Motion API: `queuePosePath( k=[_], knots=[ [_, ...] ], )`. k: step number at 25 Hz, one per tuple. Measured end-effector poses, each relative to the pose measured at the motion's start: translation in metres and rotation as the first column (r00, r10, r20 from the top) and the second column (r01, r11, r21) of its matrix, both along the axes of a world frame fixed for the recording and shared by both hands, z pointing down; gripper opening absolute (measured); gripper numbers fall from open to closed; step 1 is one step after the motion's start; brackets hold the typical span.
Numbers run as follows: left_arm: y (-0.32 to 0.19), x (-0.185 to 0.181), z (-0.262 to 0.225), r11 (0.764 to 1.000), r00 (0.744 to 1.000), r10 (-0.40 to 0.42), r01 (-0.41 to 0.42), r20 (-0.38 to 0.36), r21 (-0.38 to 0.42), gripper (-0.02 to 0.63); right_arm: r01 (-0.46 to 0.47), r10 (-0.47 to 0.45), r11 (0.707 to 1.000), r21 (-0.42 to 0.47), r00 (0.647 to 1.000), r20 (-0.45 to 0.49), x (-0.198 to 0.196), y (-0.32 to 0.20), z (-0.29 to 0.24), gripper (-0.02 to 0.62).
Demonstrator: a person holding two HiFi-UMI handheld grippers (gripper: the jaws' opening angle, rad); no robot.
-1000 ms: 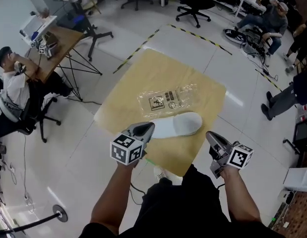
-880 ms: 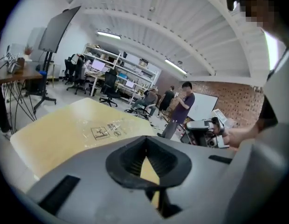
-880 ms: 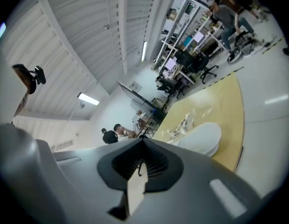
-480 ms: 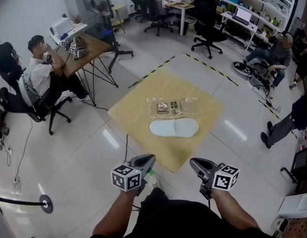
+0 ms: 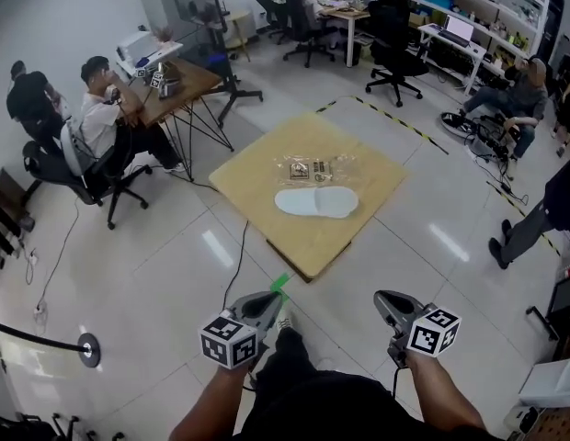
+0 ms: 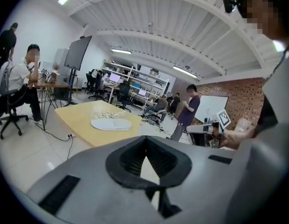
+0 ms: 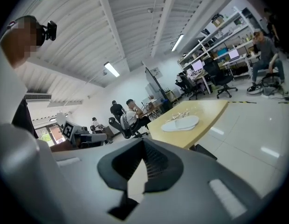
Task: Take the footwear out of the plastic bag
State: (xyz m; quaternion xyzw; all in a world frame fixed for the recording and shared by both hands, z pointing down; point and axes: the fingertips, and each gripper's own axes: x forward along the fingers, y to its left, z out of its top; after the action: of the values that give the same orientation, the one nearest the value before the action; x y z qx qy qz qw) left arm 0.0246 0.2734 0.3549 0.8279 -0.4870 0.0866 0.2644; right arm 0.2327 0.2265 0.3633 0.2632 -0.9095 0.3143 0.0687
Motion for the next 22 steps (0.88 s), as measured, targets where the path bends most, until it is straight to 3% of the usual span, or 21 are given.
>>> queuePosePath(
  k=[8,22],
  knots=[
    [0.028,0.007,-0.003,1.000,0.999,0.003,-0.002,0.034,-0.012,0.006,0.045,-0.045,0.999,0.001,0.997,-0.070,-0.005,0.043,0.009,0.000],
    [0.036,0.003,-0.009,1.000,0.999,-0.021,0.020,0.048,0.020,0.006,0.019,-0.010,0.997,0.079,0.994,-0.111,-0.005,0.041,-0.003,0.000]
  ],
)
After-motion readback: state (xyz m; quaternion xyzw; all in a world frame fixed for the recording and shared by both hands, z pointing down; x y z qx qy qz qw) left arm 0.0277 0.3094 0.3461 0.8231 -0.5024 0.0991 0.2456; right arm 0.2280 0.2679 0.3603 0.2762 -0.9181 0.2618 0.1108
